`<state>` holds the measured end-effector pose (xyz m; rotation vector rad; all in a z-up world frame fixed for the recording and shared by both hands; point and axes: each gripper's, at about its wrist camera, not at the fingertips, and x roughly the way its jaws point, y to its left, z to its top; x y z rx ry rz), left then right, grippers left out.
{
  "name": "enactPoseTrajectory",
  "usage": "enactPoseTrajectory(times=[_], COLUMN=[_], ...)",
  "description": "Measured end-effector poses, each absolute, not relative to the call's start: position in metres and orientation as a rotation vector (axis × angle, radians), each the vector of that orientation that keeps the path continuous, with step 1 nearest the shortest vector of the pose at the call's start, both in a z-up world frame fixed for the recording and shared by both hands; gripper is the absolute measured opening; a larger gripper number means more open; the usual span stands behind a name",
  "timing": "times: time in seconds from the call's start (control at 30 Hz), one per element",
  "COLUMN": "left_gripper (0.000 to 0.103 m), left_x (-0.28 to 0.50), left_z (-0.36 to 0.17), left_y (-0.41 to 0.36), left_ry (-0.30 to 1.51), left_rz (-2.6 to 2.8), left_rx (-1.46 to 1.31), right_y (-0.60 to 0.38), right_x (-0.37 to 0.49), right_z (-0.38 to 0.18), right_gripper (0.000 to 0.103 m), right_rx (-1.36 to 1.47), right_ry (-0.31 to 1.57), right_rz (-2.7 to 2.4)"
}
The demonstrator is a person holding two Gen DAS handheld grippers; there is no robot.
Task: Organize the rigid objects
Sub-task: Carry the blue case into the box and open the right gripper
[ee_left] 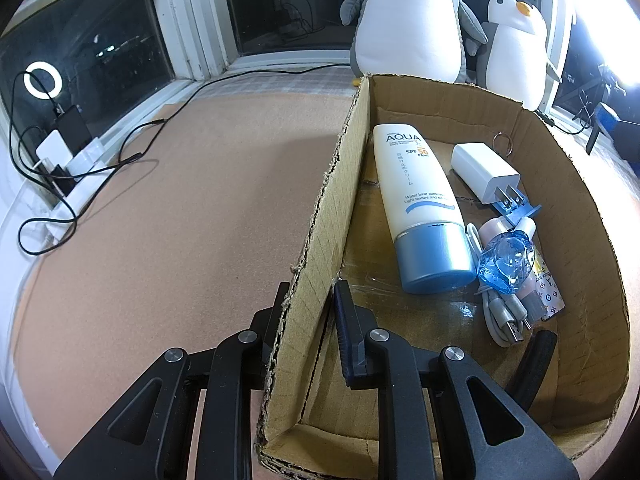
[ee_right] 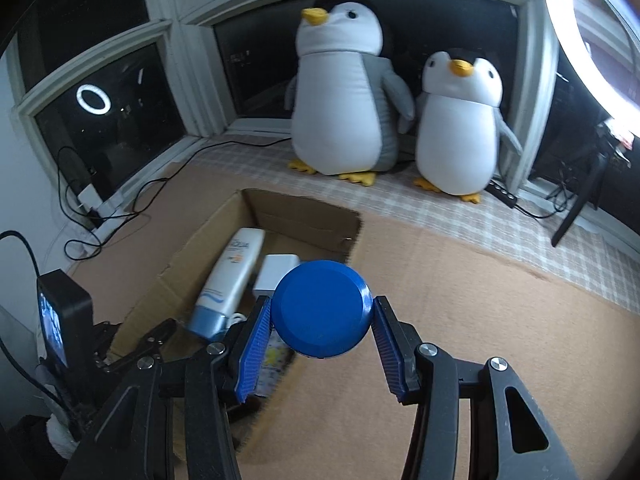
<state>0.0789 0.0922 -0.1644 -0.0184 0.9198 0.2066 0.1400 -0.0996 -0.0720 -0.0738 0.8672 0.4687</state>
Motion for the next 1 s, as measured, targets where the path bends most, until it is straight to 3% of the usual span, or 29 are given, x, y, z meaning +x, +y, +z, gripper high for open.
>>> enactPoseTrajectory(times=[0.8, 1.0], left_gripper=[0.018, 0.018], left_x=[0.078, 0.077], left_z=[-0.164, -0.166], left_y=[0.092, 0.092], left_ry=[0.921, 0.924], left_rz=[0.206, 0.206], left_rx=[-0.02, -0.022], right_y=[-0.036, -0.037], right_x=[0.142, 0.142], right_z=[-0.099, -0.098], right_gripper=[0.046, 0.054], right_rx=[-0.185, -0.182], right_ry=[0.925, 0.927], right_rz=[0.551, 0.553])
